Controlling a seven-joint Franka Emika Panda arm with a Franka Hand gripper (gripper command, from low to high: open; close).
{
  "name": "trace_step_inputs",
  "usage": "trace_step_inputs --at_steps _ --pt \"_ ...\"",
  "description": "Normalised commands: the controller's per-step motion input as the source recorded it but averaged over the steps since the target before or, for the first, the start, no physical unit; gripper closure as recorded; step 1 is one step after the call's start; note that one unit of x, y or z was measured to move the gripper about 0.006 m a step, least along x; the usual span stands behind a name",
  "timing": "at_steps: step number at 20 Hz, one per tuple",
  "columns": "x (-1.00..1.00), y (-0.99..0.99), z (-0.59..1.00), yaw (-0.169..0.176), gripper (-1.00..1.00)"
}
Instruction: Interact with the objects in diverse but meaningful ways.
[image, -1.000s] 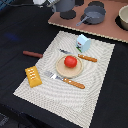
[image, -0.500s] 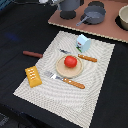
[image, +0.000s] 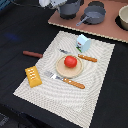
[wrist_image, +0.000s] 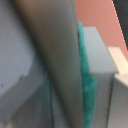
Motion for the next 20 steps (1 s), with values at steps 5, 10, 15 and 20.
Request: trace_step_inputs --at_steps 5,10,15,20 --pt "0.0 0.43 -0.08 0.0 1.0" --pt "0.0 0.41 -0.08 0.0 1.0" --pt "0.0 0.39 -0.09 0.0 1.0" --pt "0.0 0.34 -0.13 0.0 1.0"
